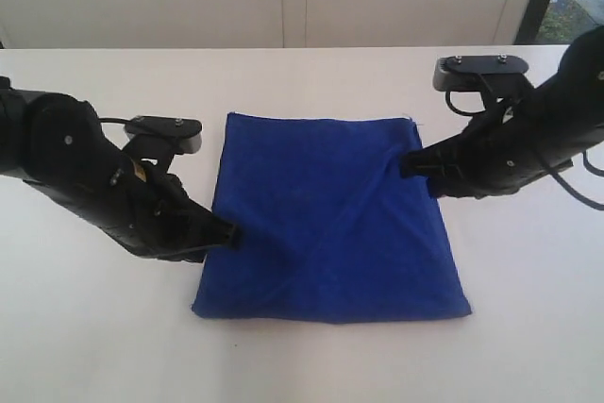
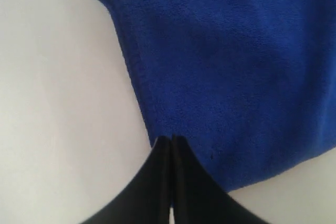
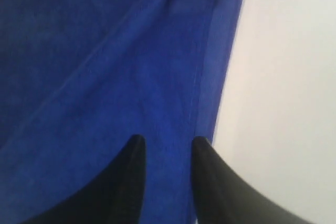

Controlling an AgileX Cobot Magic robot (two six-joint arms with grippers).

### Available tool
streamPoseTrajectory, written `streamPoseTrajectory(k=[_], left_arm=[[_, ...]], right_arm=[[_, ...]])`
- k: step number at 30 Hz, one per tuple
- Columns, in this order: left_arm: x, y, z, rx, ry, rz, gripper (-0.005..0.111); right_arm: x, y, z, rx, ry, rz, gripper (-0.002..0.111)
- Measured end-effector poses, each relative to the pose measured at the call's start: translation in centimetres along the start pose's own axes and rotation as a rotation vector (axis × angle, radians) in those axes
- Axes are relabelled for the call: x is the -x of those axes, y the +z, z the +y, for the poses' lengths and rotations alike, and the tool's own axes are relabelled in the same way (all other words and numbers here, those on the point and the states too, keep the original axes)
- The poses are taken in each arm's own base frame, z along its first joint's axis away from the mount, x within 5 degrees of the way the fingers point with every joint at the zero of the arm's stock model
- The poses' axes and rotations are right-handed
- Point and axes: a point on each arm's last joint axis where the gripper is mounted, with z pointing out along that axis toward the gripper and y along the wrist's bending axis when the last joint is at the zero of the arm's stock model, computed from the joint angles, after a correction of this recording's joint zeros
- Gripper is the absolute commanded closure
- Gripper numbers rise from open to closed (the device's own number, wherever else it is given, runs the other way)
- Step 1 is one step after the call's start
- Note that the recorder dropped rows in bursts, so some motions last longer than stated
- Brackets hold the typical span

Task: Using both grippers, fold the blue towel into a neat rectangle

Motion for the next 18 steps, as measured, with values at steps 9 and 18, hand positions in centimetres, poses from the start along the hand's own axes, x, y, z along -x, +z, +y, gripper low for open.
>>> streamPoseTrajectory(k=[9,18], left_arm=[[-0.4,2.3,0.4,0.011,-0.001,0.055,0.107],[-0.8,3.7,0.7,0.023,-0.005,0.099,0.107]], right_arm=[[3.3,4.8,-1.1,-0.031,0.075,-0.119,0.078],[4.1,8.1,-2.3,-0.053,0.109,-0.138,0.078]])
